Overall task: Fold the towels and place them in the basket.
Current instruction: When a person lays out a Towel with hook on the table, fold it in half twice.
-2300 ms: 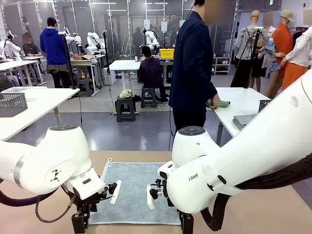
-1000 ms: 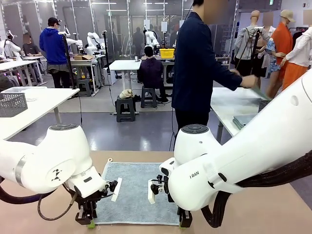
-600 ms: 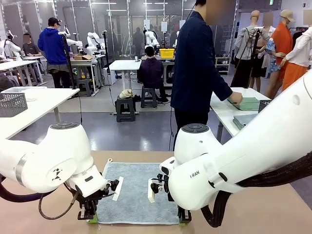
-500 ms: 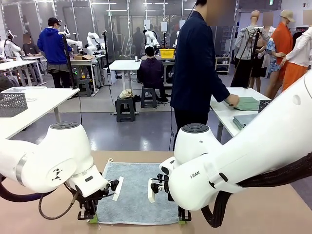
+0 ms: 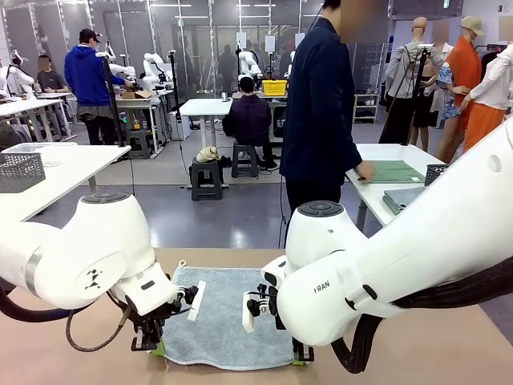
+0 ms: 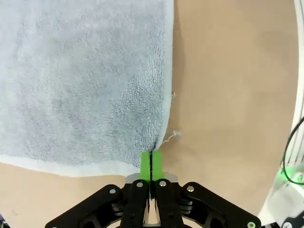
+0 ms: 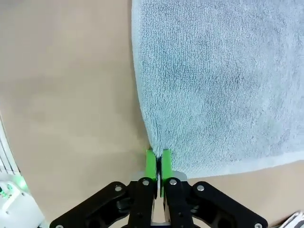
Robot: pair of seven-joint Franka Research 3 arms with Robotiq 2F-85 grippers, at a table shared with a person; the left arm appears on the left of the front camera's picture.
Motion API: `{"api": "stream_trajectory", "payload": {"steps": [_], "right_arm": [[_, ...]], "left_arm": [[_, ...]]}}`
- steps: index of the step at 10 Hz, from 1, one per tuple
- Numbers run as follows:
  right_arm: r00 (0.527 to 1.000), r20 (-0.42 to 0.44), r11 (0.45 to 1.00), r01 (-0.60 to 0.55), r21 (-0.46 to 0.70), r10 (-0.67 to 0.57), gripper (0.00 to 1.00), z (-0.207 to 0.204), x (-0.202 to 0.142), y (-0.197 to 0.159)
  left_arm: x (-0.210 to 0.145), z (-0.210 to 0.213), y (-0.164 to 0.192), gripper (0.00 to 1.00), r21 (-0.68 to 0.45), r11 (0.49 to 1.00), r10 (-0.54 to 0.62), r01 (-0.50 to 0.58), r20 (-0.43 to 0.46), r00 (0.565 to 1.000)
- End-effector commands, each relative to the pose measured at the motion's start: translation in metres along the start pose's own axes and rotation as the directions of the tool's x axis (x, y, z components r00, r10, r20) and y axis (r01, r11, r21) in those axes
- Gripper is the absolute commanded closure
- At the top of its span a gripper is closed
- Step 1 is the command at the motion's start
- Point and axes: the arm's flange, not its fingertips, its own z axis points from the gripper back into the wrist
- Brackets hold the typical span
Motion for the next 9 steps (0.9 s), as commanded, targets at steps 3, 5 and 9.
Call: {"api": "stream_trajectory", "payload": {"steps": [3,5,9], "right_arm": [[0.999,-0.035,1.000,0.016,-0.008,-0.016,1.00,0.048,0.003,0.002],[0.999,-0.032,1.000,0.015,-0.026,-0.016,1.00,0.064,0.005,0.002],[1.000,-0.017,1.000,-0.005,-0.031,0.005,1.00,0.067,0.006,-0.001]], "left_arm": [[-0.007,0.037,0.008,1.00,0.064,0.997,0.051,-0.050,-0.015,0.999],[-0.009,0.040,0.011,1.00,0.057,0.997,0.056,-0.054,-0.030,0.998],[-0.011,0.038,0.010,1.00,0.068,0.997,0.047,-0.046,0.000,0.999]]}}
